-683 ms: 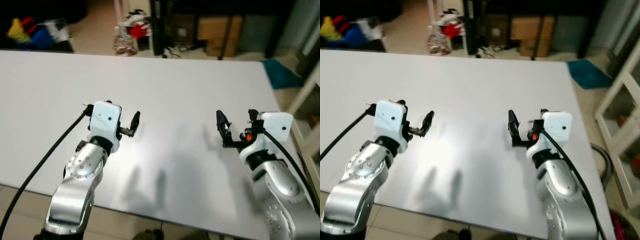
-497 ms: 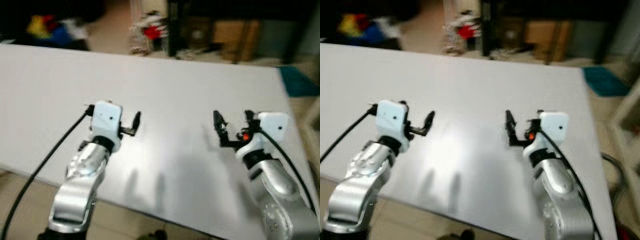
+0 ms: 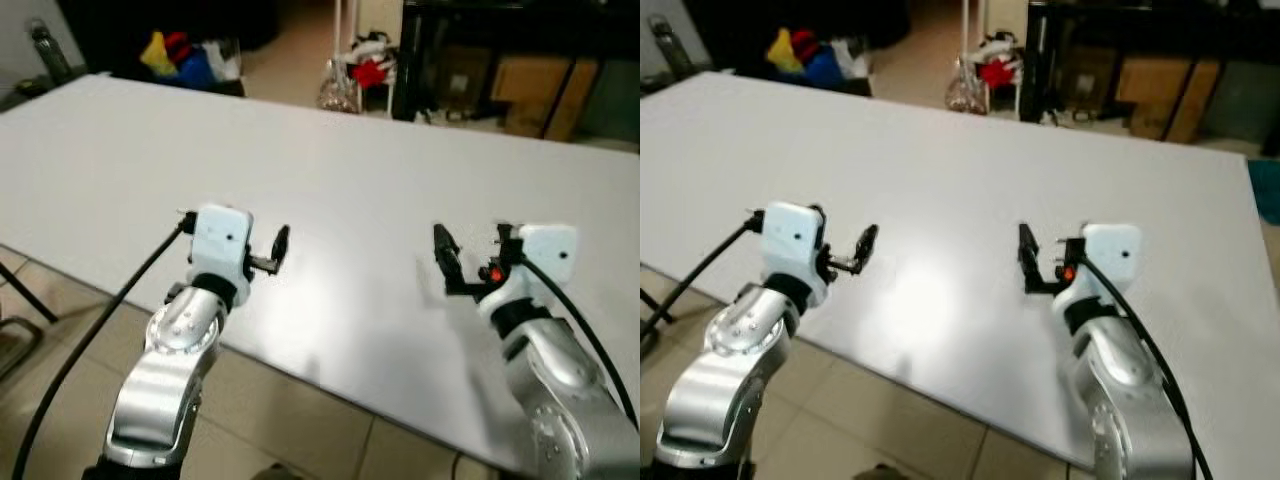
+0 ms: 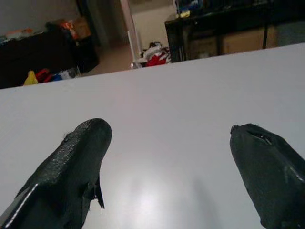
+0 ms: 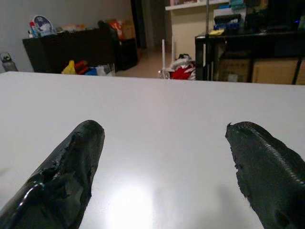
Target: Setting the table
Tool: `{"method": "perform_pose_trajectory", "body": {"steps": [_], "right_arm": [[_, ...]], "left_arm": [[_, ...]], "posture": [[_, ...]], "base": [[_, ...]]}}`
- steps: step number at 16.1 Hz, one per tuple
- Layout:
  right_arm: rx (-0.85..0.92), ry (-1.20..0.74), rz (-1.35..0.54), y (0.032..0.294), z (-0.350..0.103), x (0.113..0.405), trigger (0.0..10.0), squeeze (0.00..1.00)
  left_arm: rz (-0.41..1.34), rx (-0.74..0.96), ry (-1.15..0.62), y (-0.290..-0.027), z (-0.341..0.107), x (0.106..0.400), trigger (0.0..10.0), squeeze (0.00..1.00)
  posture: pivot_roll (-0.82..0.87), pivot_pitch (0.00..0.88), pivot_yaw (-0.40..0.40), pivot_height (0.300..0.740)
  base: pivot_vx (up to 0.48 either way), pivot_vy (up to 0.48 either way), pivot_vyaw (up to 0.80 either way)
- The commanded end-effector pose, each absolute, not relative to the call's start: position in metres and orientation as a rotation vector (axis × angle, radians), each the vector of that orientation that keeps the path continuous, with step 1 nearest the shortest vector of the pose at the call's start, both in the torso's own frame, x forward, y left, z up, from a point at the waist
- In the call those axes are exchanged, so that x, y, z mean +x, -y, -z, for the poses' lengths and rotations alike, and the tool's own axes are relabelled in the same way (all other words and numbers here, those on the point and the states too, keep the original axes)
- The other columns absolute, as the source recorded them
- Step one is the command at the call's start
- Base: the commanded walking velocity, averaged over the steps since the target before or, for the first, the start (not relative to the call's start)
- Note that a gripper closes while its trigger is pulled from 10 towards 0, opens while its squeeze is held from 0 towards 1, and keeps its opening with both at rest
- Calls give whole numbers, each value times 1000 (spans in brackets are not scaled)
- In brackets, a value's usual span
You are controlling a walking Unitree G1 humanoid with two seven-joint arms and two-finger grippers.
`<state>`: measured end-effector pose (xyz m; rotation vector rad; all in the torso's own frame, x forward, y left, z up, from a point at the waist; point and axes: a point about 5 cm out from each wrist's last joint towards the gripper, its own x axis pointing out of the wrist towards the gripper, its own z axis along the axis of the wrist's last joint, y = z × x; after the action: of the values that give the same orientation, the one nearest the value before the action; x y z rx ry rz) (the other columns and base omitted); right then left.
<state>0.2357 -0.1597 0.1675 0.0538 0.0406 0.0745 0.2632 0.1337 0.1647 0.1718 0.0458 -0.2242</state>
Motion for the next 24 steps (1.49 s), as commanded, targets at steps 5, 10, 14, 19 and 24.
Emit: {"method": "perform_pose_trajectory", "body": {"steps": [5,10,14,19,24], "right_arm": [[62,-32,-100,154,-172,239,10000,1000],[62,-45,-119,152,-170,240,10000,1000],[77,-48,-126,150,-169,241,10000,1000],[86,-50,-133,149,-169,242,10000,1000],[76,-35,-163,146,-172,242,10000,1000]], "left_arm": [[164,188,-57,-148,-164,261,10000,0],[147,187,-69,-153,-163,256,10000,0],[144,196,-73,-156,-164,253,10000,0],[151,195,-80,-156,-164,251,10000,0],[145,203,-83,-157,-164,251,10000,0]], "posture": [[56,0,37,740],[73,0,24,740],[85,0,28,740],[85,0,31,740],[89,0,27,740]], "base": [[0,307,0],[0,308,0],[0,309,0],[0,314,0],[0,322,416]]}}
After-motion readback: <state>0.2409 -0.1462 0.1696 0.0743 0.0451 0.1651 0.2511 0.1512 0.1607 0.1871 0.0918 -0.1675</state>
